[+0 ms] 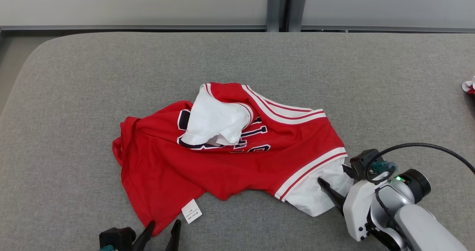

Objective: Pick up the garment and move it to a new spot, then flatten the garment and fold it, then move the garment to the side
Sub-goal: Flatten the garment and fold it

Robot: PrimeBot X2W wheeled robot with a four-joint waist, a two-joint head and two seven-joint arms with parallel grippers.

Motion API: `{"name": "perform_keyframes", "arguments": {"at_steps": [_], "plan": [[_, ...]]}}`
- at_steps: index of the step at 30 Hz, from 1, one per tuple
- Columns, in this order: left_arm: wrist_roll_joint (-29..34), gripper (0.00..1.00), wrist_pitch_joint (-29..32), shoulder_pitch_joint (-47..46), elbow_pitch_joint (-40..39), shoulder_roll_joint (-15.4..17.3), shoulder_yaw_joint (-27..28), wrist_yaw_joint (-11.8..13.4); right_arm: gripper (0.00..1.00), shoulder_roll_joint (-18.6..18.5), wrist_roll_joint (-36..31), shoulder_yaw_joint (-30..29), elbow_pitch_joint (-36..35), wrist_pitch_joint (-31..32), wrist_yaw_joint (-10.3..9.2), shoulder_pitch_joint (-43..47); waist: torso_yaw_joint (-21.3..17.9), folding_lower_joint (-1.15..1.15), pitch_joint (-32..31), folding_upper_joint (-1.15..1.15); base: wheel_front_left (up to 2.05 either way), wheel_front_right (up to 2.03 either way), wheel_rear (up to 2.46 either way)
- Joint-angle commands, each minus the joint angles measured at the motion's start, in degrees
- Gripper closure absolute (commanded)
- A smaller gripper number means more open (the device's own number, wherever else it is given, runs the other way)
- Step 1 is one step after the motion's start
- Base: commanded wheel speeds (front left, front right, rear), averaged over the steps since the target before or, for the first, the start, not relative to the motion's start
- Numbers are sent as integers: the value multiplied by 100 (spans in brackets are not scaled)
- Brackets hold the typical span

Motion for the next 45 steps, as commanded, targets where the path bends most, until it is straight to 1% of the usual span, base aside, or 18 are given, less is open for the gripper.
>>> {"name": "perform_keyframes", "arguments": {"at_steps": [1, 11, 12, 13, 14, 15, 16, 19, 20, 21, 25, 31, 34, 37, 39, 41, 42, 45], "plan": [[11, 0, 20, 75, 26, 36, 18, 39, 0, -43, 19, 52, 115, 121, -2, 143, -1, 0, 10, 0, 0, 0, 0], [122, 0, 62, -340, 334, 163, -81, -5, 0, -64, -14, 105, -23, 541, -2, 199, 128, 0, 239, 0, 0, 0, 0], [129, 5, 77, -392, 440, 186, -85, -11, 0, -51, 15, 152, -14, 605, -2, 194, 130, 0, 254, 0, 0, 0, 0], [101, 51, 102, -424, 547, 199, -82, -29, 50, -42, 54, 197, -18, 648, -2, 191, 127, 0, 261, 0, 0, 0, 0], [83, 93, 133, -461, 656, 227, -101, -71, 100, -15, 127, 220, -44, 642, -2, 204, 121, 0, 252, 0, 0, 0, 0], [55, 100, 150, -461, 738, 232, -114, -99, 100, -1, 238, 236, -83, 654, -2, 239, 113, 0, 223, 0, 0, 0, 0], [18, 100, 151, -441, 788, 237, -116, -124, 100, -29, 370, 282, -149, 682, -2, 293, 106, 0, 183, 0, 0, 0, 0], [-151, 100, 30, -331, 639, 233, -3, -167, 100, -107, 983, -37, -603, 469, -1, 454, 91, 0, -3, 0, 0, 0, 0], [-308, 100, -8, -248, 279, 247, 106, -208, 100, -182, 1487, -326, -1126, 408, -1, 554, 62, 0, -128, 0, 0, 0, 0], [-382, 100, -6, -213, 17, 269, 148, -222, 100, -266, 1750, -489, -1443, 437, -1, 618, 46, 0, -181, 0, 0, 0, 0], [-701, 100, 295, 91, -1363, 330, 237, -264, 100, -655, 2557, -1251, -2769, 584, -1, 1103, -20, 0, -315, 0, 0, 0, 0], [-875, 100, 865, -17, -3505, 618, 485, -103, 100, -968, 3362, -2574, -4491, 1008, 0, 1309, -160, 0, -251, 0, 0, 0, 0], [-920, 100, 1200, -403, -4177, 811, 551, -107, 100, -1066, 3650, -3136, -5052, 1303, 0, 1028, -190, 0, -93, 0, 0, 0, 0], [-955, 100, 1572, -1077, -4443, 1103, 643, -186, 100, -1089, 3853, -3582, -5317, 1642, 0, 477, -212, 0, 183, 0, 0, 0, 0], [-1097, 100, 1825, -1680, -4394, 1254, 635, -255, 100, -1131, 3852, -3805, -5236, 1894, 0, -105, -209, 0, 438, 0, 0, 0, 0], [-1293, 100, 2056, -2407, -4127, 1404, 626, -317, 100, -1108, 3712, -3828, -4989, 2188, 0, -770, -186, 0, 740, 0, 0, 0, 0], [-1293, 100, 2056, -2407, -4127, 1404, 626, -317, 100, -1108, 3712, -3828, -4989, 2188, 0, -770, -186, 0, 740, 0, 0, 0, 0], [-1493, 100, 2303, -3754, -3373, 1533, 581, -393, 100, -890, 3159, -3731, -4389, 2540, 1, -2017, -112, 0, 1205, 0, 0, 0, 0]]}}
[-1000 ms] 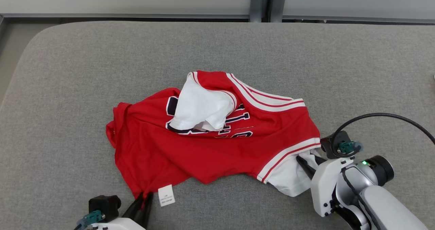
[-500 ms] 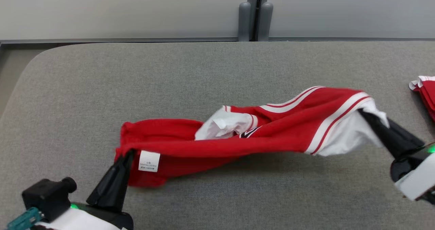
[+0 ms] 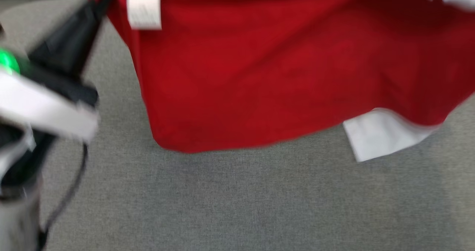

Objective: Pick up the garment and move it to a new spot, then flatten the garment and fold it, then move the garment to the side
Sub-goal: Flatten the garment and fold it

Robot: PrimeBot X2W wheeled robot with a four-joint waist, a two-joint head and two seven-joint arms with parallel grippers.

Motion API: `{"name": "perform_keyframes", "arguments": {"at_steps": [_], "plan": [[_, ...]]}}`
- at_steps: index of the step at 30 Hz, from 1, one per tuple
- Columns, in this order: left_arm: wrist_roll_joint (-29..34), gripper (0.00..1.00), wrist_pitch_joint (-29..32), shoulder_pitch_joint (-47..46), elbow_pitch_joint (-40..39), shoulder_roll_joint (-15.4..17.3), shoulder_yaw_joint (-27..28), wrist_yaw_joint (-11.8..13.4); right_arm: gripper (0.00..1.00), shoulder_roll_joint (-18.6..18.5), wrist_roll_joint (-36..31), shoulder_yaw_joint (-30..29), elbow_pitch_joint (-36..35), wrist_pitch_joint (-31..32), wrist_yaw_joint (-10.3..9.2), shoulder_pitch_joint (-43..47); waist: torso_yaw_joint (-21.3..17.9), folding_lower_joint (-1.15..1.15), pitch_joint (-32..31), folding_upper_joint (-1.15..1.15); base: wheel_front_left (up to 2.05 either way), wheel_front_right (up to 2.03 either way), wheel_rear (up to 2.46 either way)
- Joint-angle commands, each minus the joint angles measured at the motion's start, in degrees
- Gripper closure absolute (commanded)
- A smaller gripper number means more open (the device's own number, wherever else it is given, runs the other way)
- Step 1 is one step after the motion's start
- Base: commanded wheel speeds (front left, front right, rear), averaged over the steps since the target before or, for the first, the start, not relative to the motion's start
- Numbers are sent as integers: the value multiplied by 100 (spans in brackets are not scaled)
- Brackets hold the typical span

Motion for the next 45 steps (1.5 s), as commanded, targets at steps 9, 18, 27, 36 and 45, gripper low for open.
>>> {"name": "perform_keyframes", "arguments": {"at_steps": [9, 18, 27, 36, 45], "plan": [[712, 100, -1098, -4346, 3442, -248, -305, -140, 100, 1529, -2818, 389, 2697, -940, 2, -4089, 246, 0, 1582, 0, 0, 0, 0], [1512, 100, -3213, -5801, 5938, -413, -838, -169, 100, 2061, -3285, 526, 4885, -2443, 2, -5252, 154, 0, 2059, 0, 0, 0, 0], [1120, 100, -4387, -4289, 7450, -662, -1643, -236, 100, 1779, -2353, 929, 5007, -2945, 2, -3024, 121, 0, 1948, 0, 0, 0, 0], [423, 100, -4646, -1879, 6565, -269, -2130, -238, 100, 1410, -1085, 1008, 3094, -2704, 2, 248, 99, 0, 995, 0, 0, 0, 0], [190, 100, -4647, 1209, 5130, -260, -1958, 188, 100, 1709, -742, 693, 1698, -2442, 2, 3320, -91, 0, -599, 0, 0, 0, 0]]}}
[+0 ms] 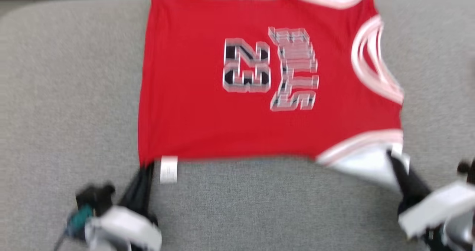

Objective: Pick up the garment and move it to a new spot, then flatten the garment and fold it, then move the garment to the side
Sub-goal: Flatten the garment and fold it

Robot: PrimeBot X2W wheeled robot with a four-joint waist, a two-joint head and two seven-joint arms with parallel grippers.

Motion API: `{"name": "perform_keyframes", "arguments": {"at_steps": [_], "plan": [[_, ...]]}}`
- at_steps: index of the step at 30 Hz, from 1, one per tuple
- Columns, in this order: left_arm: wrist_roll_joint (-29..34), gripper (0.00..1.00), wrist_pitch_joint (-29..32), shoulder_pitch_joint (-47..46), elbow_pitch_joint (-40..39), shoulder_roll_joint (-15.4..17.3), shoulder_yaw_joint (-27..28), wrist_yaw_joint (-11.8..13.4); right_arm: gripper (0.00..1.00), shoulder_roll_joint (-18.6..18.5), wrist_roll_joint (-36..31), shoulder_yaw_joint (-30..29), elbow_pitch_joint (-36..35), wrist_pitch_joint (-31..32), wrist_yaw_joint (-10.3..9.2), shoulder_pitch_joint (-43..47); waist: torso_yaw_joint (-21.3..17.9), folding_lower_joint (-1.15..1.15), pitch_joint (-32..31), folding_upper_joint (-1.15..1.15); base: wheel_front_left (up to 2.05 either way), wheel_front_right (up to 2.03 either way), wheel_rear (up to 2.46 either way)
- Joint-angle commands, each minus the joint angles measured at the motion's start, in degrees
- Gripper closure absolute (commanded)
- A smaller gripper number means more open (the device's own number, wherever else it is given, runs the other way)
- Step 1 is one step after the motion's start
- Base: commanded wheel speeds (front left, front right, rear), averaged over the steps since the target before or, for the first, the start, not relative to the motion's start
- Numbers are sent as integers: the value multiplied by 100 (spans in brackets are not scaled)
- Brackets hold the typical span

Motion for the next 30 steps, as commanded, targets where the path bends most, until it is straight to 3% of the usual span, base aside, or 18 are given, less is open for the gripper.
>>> {"name": "perform_keyframes", "arguments": {"at_steps": [1, 5, 10, 14, 17, 24, 30], "plan": [[-44, 100, -22, 197, -38, 35, 33, 85, 100, 4, 4, -29, -56, 9, 0, 182, -164, 0, -816, 0, 0, 0, 0], [-314, 100, 36, 1801, -874, -104, 31, 593, 100, 187, -84, -126, -425, 103, 0, 1699, -249, 0, -1375, 0, 0, 0, 0], [-553, 100, 337, 3010, -2069, -153, -84, 1001, 100, 333, -165, -325, -734, 14, 0, 2801, -223, 0, -1388, 0, 0, 0, 0], [-589, 100, 855, 3084, -2700, 61, -236, 1037, 100, 342, -341, -267, -705, 246, 0, 2548, -280, 0, -1191, 0, 0, 0, 0], [-637, 100, 1375, 2871, -3088, 322, -282, 975, 100, 122, -627, -230, -654, 721, 0, 2150, -289, 0, -1100, 0, 0, 0, 0], [-875, 100, 2651, 2433, -4111, 1096, -62, 1067, 100, -715, -958, -39, -1158, 2531, 0, 1240, -273, 0, -1114, 0, 0, 0, 0], [-1150, 100, 3428, 2048, -4566, 1370, -81, 1006, 100, -1325, -883, 174, -1495, 3647, 0, 567, -289, 0, -841, 0, 0, 0, 0]]}}
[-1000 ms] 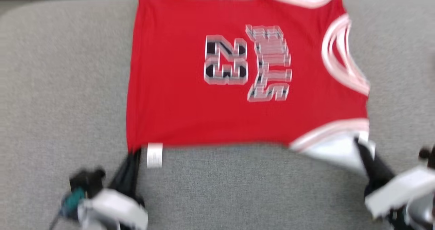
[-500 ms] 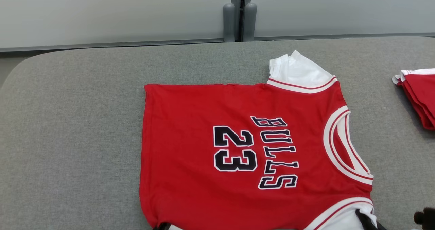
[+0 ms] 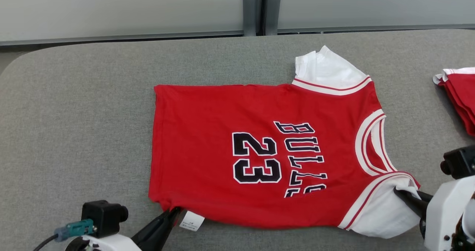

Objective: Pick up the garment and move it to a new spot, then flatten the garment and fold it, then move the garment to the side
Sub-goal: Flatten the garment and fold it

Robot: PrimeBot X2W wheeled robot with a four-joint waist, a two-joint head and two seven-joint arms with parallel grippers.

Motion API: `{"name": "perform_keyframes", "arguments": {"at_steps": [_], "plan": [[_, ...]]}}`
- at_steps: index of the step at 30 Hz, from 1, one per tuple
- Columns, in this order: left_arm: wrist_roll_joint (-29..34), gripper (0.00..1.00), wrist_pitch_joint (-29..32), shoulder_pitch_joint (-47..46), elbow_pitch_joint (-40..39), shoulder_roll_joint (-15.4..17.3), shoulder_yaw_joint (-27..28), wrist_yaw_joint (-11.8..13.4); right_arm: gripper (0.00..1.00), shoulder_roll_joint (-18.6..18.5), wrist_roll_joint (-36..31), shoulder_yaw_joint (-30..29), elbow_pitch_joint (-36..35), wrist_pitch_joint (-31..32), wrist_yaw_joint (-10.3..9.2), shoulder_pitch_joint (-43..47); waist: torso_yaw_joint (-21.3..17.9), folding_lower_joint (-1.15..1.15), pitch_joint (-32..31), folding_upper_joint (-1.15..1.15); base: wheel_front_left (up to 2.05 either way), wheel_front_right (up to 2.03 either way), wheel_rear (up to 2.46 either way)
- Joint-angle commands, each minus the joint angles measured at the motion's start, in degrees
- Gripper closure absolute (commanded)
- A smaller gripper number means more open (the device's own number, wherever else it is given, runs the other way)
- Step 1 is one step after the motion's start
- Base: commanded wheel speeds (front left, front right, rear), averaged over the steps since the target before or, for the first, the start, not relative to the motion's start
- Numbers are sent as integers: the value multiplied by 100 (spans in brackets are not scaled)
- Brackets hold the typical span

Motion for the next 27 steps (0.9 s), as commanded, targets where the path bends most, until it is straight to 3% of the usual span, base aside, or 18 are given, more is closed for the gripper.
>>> {"name": "perform_keyframes", "arguments": {"at_steps": [1, 9, 15, 27], "plan": [[-46, 100, 139, -243, -27, 49, 4, -21, 100, -137, 59, 59, -19, 265, 0, -221, -4, 0, 176, 0, 0, 0, 0], [-156, 100, 507, -399, -52, 189, 11, 11, 100, -775, 565, 288, -346, 1429, 0, -349, -22, 0, 517, 0, 0, 0, 0], [-254, 100, 626, -320, -223, 406, 159, 16, 100, -1092, 854, 259, -599, 1913, 0, -413, -21, 0, 570, 0, 0, 0, 0], [-563, 100, 1227, -922, -379, 620, 214, -88, 100, -1167, 1210, 346, -216, 2771, 0, -1437, 86, 0, 696, 0, 0, 0, 0]]}}
